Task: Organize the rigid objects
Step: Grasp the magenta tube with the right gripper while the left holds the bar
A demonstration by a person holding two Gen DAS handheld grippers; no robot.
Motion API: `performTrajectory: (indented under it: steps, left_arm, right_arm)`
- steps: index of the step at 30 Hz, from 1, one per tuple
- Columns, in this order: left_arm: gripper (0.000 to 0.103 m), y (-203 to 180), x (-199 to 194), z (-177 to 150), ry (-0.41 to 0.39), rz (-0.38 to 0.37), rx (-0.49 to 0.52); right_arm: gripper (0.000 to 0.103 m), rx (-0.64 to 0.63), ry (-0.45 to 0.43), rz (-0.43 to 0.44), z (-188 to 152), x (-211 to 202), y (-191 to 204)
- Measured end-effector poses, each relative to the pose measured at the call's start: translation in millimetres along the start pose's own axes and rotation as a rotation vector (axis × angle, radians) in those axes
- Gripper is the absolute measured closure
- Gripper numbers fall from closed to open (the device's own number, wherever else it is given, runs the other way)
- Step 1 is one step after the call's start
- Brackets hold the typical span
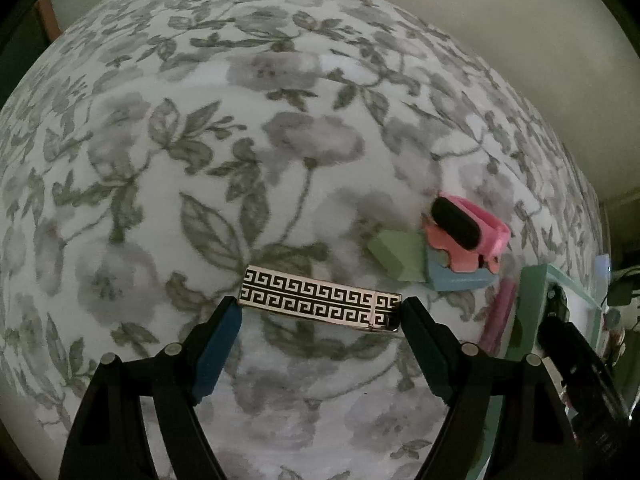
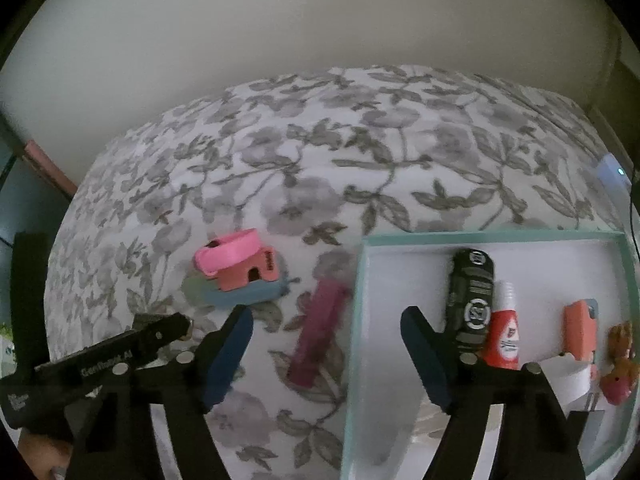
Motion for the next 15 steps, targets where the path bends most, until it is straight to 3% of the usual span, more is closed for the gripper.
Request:
performTrajectory:
  steps: [5, 10, 15]
  left_arm:
    - [0.02, 20, -1, 3, 0.004, -0.005, -0.041]
    - [0.02, 46, -4, 8, 0.007, -0.021, -0.059]
    - [0.02, 48, 1, 8, 0.016, -0.039, -0.071]
  right_arm:
    - [0.03, -0.038, 0.015, 0.037, -3, 4, 17]
    - [0.04, -0.058, 0.035, 0.055, -7, 11, 25]
    - [0.051, -0.098, 0.069, 0.042, -17, 22, 33]
Point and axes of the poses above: each gripper's, at about its wrist camera, not at the fingertips, and x roughly the way its jaws point, y to its left, z to its top, the point moved 1 cm from there along x, roughly the way its jaws point, and after that the axes turned 15 degrees about -y, right-handed, at the moved point
